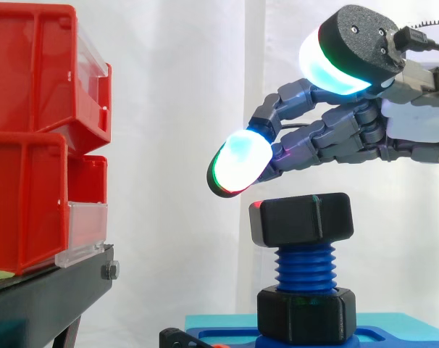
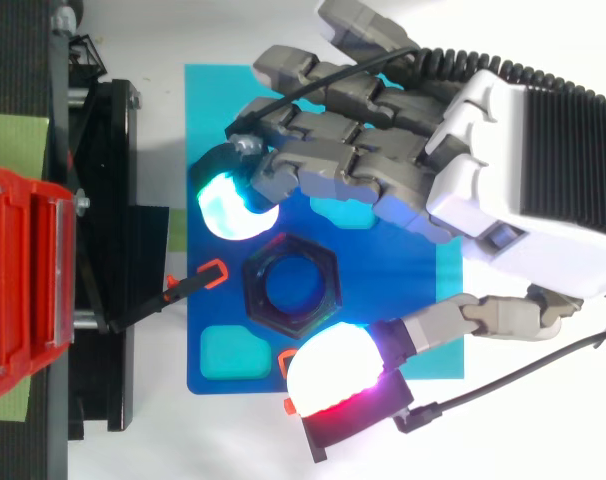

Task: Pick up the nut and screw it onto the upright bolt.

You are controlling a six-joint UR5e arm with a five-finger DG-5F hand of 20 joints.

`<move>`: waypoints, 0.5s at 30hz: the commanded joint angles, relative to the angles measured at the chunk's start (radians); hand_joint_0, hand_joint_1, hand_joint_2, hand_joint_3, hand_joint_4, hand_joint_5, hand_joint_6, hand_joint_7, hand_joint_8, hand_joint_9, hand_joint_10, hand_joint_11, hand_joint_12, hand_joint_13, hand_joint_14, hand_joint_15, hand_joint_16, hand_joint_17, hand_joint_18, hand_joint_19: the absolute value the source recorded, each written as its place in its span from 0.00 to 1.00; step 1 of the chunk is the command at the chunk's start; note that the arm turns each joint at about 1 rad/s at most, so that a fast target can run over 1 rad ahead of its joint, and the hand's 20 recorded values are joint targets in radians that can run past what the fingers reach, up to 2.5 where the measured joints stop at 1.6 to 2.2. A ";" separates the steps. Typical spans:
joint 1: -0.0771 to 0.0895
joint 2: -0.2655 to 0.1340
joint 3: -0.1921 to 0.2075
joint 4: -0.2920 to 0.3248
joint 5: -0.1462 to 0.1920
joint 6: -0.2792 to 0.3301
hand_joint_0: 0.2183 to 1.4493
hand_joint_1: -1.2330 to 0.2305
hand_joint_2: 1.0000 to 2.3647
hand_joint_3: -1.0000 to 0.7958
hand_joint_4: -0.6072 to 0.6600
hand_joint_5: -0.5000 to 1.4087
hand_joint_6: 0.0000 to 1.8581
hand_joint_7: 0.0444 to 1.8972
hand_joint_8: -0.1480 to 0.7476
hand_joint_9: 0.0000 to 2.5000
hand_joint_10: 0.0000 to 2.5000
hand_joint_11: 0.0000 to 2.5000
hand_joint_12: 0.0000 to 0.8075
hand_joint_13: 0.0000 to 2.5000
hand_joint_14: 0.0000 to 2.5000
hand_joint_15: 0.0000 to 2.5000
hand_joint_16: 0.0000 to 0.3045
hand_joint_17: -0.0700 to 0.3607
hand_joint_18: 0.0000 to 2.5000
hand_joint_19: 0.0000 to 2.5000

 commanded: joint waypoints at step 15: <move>0.000 0.000 0.000 -0.068 -0.001 -0.001 0.19 0.62 0.00 0.28 0.73 0.21 0.27 0.41 0.47 0.25 0.00 0.00 0.41 0.12 0.00 0.00 0.13 0.37 0.00 0.00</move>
